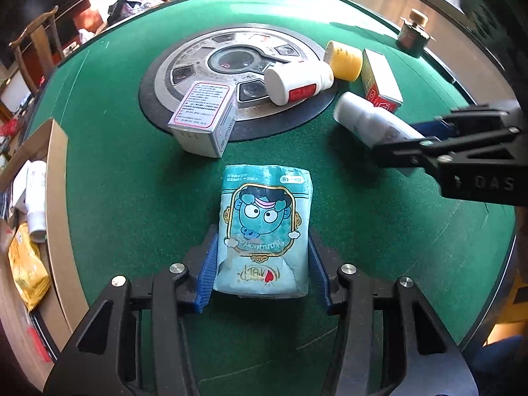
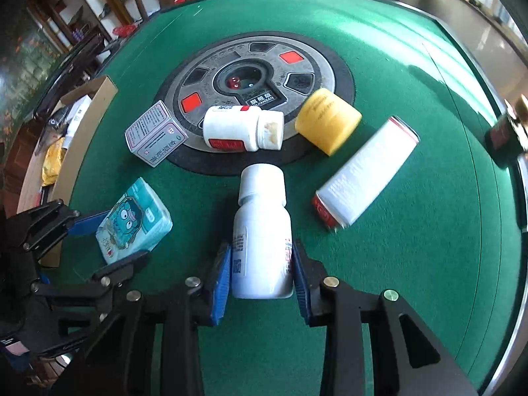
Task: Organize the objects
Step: 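Grasp the blue cartoon snack packet with the left gripper while the right gripper grasps a white pill bottle, then carry the blue packet to the box with the left gripper while the right gripper carries the bottle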
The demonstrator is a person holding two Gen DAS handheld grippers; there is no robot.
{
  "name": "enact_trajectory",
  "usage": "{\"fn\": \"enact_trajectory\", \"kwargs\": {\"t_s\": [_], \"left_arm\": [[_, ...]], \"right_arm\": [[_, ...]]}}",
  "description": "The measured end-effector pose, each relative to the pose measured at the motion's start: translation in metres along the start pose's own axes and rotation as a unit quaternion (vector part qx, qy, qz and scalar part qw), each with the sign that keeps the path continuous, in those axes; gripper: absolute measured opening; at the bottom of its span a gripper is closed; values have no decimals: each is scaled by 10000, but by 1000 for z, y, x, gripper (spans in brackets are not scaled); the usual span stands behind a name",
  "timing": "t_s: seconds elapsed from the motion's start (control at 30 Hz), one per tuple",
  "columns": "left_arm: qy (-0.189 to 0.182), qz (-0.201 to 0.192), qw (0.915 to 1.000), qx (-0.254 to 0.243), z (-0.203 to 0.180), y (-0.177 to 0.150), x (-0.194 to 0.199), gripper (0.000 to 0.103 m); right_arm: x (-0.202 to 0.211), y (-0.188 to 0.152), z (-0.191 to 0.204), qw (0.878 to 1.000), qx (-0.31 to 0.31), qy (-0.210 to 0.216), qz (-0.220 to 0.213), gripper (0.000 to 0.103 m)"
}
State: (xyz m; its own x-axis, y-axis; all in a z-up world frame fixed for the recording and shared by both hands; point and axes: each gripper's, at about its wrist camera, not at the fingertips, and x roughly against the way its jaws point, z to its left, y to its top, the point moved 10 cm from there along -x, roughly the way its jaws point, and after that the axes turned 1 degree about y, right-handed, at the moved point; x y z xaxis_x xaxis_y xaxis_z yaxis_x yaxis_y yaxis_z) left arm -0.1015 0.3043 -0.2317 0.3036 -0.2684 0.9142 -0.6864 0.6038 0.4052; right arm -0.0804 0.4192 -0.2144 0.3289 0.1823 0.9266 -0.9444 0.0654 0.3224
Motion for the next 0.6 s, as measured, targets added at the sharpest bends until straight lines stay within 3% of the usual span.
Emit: {"fn": "enact_trajectory", "kwargs": {"t_s": [0.27,0.6], "left_arm": [[-263,-122,9986,441,-5,-23,18,46],[-143,34,9991,385,0,-41,26,46]], "right_arm": [[14,-27,14,9989,-369,302,-6,34],[12,-51,30,9996,96,-84,263,35]]}}
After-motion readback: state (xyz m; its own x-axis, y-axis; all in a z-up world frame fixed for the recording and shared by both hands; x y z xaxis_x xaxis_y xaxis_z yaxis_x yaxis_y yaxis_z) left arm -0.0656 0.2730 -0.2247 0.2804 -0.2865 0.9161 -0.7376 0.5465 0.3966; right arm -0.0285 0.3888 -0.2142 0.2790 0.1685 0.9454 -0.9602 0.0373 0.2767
